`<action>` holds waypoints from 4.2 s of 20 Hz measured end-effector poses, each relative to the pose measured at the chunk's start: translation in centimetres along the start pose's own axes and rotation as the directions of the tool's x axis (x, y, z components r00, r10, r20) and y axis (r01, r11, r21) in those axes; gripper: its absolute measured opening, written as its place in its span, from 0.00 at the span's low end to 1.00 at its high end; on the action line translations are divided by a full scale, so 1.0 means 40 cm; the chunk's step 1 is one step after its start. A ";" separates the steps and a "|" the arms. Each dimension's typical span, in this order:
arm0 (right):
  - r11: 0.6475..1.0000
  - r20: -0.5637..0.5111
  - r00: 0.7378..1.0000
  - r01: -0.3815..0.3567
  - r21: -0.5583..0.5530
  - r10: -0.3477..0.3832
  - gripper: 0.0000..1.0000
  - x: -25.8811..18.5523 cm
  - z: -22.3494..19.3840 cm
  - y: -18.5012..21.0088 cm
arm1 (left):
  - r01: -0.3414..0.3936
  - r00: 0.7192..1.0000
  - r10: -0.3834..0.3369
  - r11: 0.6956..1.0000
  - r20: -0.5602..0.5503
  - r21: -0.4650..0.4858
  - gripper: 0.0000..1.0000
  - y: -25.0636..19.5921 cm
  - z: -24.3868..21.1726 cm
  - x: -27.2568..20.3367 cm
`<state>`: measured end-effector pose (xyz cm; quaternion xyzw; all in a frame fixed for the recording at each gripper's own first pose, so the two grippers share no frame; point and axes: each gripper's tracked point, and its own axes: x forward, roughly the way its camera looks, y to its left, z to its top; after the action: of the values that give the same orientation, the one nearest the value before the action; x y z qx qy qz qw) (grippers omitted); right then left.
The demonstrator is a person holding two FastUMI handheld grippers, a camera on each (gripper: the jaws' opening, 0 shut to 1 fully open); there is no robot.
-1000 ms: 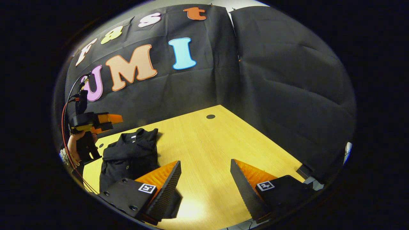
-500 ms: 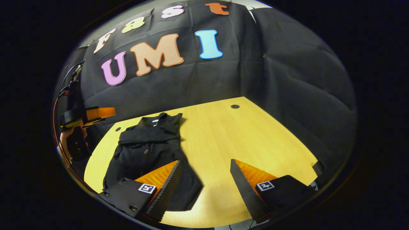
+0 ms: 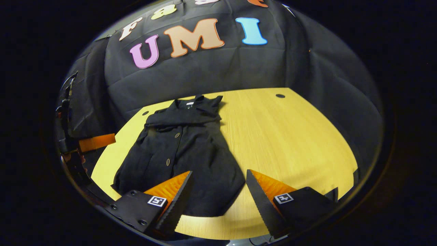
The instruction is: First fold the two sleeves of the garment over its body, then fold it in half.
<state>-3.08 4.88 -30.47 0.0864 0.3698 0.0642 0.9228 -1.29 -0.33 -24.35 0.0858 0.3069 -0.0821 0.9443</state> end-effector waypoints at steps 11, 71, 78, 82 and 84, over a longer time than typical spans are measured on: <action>0.998 -0.175 0.984 -0.021 -0.064 0.009 0.94 0.064 -0.162 0.020 | -0.082 0.957 0.075 0.997 -0.281 -0.014 0.95 0.046 -0.316 -0.094; 0.989 0.168 0.985 -0.005 -0.148 0.030 0.05 0.258 0.532 0.185 | 0.155 0.988 -0.153 0.980 0.026 -0.124 0.00 -0.005 0.283 0.281; 0.985 0.152 0.984 -0.064 -0.163 0.089 0.05 0.481 0.710 0.151 | 0.021 0.999 -0.013 0.987 0.052 -0.158 0.00 0.051 0.386 0.496; 0.981 0.136 0.985 -0.082 -0.178 0.107 0.05 0.595 0.775 0.156 | -0.028 0.999 0.032 0.984 0.022 -0.176 0.00 0.063 0.392 0.608; 0.982 0.124 0.986 -0.089 -0.168 0.111 0.05 0.639 0.786 0.157 | -0.038 0.999 0.042 0.980 0.017 -0.195 0.00 0.068 0.394 0.657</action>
<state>36.74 12.17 -23.97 0.0338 0.2961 0.1344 0.9450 29.14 -3.71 -27.09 -0.0019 0.3015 -0.0334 0.9529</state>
